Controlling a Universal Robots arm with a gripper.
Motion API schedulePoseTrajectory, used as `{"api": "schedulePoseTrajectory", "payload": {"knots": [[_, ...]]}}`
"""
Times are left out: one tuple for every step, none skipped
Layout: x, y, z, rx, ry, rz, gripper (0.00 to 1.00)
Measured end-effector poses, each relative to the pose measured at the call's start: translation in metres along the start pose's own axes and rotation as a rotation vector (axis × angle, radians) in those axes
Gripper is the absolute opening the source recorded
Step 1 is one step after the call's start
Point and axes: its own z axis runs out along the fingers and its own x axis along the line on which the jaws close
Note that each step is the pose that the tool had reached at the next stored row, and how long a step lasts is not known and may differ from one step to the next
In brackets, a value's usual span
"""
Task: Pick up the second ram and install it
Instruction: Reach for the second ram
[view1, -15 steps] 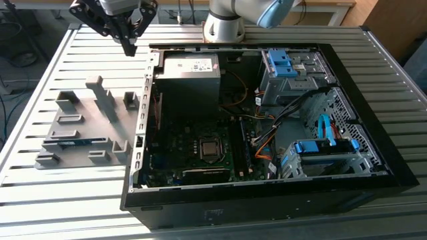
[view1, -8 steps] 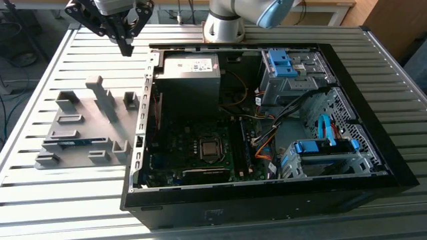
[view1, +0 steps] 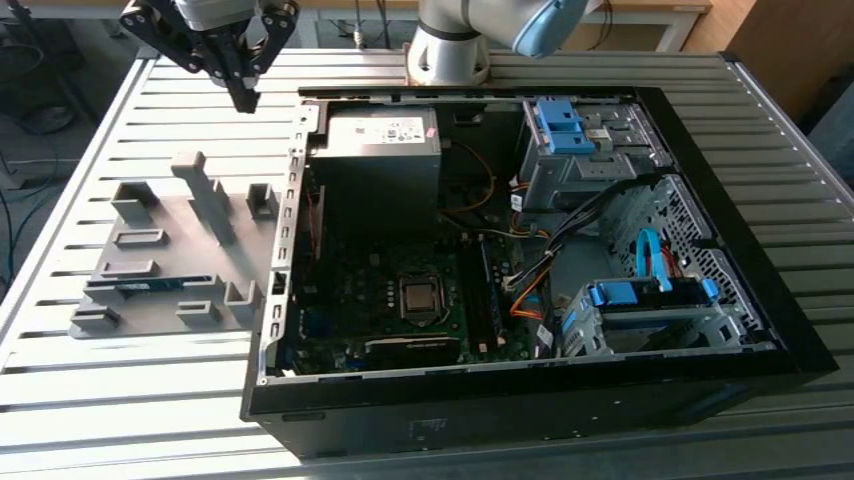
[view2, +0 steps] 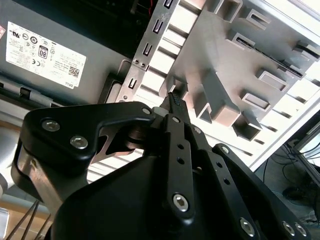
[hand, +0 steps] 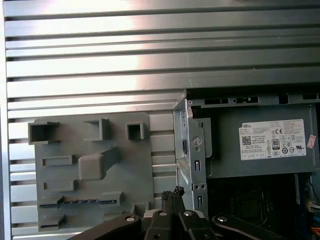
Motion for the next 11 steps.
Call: {"api": "schedulePoseTrajectory", "payload": {"knots": [[0.0008, -0.0001, -0.0001, 0.0001, 0.0001, 0.000, 0.11], [0.0015, -0.0001, -0.0001, 0.0000, 0.0000, 0.000, 0.11], [0.0023, -0.0002, -0.0001, 0.0001, 0.0001, 0.000, 0.11], [0.0031, -0.0002, -0.0001, 0.0000, 0.0000, 0.000, 0.11], [0.0038, -0.0003, -0.0001, 0.0000, 0.0000, 0.000, 0.11], [0.0046, -0.0003, -0.0001, -0.0001, 0.0000, 0.000, 0.11], [0.0053, -0.0004, -0.0002, 0.0001, 0.0000, 0.000, 0.11], [0.0060, -0.0005, -0.0002, 0.0000, 0.0000, 0.000, 0.11], [0.0067, -0.0005, -0.0002, 0.0001, 0.0001, 0.000, 0.11], [0.0075, -0.0006, -0.0003, 0.0001, 0.0001, 0.000, 0.11], [0.0083, -0.0006, -0.0003, 0.0000, 0.0000, 0.000, 0.11]]}}
